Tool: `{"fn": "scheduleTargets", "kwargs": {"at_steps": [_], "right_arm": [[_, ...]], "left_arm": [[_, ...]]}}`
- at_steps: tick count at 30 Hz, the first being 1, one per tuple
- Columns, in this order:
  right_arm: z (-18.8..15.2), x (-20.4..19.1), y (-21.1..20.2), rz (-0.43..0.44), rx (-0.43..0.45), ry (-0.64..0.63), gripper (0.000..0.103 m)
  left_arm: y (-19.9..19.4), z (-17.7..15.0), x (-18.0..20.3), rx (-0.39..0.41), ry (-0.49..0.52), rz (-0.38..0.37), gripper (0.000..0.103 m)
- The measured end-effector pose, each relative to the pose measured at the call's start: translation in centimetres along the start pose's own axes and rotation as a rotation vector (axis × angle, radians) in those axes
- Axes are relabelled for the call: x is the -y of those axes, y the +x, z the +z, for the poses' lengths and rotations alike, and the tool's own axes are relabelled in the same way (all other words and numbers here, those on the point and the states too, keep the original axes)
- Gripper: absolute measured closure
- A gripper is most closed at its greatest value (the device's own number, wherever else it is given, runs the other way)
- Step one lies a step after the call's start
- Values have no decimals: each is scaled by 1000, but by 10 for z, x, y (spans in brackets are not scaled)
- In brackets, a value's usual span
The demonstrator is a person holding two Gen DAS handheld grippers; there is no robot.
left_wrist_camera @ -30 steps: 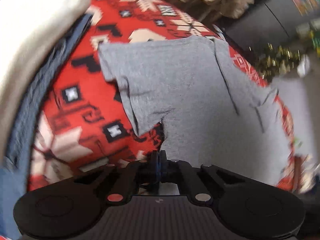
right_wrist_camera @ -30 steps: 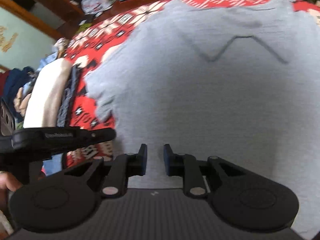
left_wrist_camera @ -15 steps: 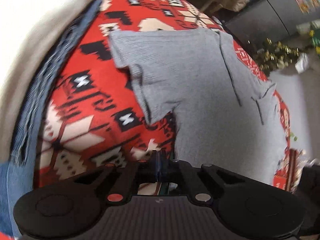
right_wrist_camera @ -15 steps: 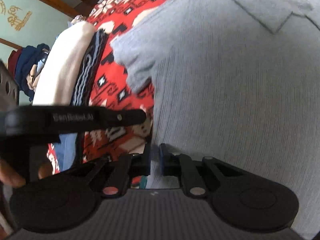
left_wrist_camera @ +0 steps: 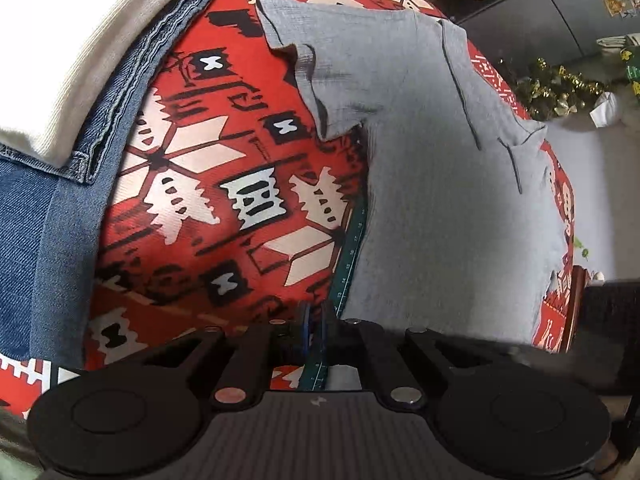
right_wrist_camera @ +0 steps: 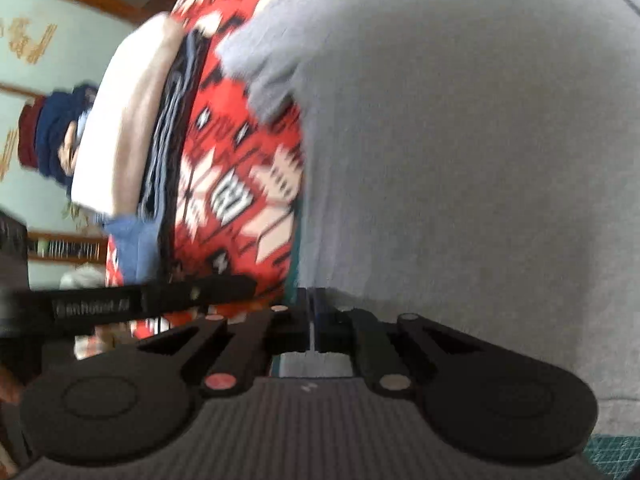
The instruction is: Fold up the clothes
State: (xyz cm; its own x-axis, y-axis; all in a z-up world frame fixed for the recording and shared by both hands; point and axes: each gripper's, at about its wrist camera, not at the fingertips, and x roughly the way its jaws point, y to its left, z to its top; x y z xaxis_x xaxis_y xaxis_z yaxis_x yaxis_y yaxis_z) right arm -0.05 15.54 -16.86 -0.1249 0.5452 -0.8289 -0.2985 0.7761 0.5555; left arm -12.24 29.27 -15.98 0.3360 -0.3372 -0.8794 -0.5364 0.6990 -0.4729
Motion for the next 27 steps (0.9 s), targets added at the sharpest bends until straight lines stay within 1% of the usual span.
{"fn": "scheduleTargets", "kwargs": {"at_steps": [3,5,7,9,12,16,18,20,22,24,26,27], "right_arm": [[-10,-6,8,10,-38,-5,102],[-12,-9,6,-5,-50,-26,102],[-11,-10,-5,-13,-20,-36,102],[2,-9,-17,-19,39,-19,102],[31,-5,-31,-48,123,-5,102],[69,-1,-26,-74,165,-24,102],[82,-2,-18,-78,162,-30,101],[88,-3,-7,-78,147,-13,101],[87,-8,1,-71,145,1,101],[82,-14,7,-61,125,17,101],[76,-19,5,-47,114,14,100],[73,-21,1,-47,116,11,98]], "left_arm": [[-1,1,0,4,-2,0,100],[-3,2,0,10,-2,1,100],[-6,3,0,21,-5,0,100],[-9,4,-1,32,-16,-3,100],[-11,9,0,44,-24,-4,100],[-9,21,3,63,-39,-11,99],[-8,25,3,68,-48,-14,99],[-8,27,2,65,-53,-14,99],[-10,29,1,58,-56,-9,99],[-12,31,2,52,-52,-6,99],[-16,33,3,47,-44,-3,99],[-17,34,5,44,-38,-2,99]]}}
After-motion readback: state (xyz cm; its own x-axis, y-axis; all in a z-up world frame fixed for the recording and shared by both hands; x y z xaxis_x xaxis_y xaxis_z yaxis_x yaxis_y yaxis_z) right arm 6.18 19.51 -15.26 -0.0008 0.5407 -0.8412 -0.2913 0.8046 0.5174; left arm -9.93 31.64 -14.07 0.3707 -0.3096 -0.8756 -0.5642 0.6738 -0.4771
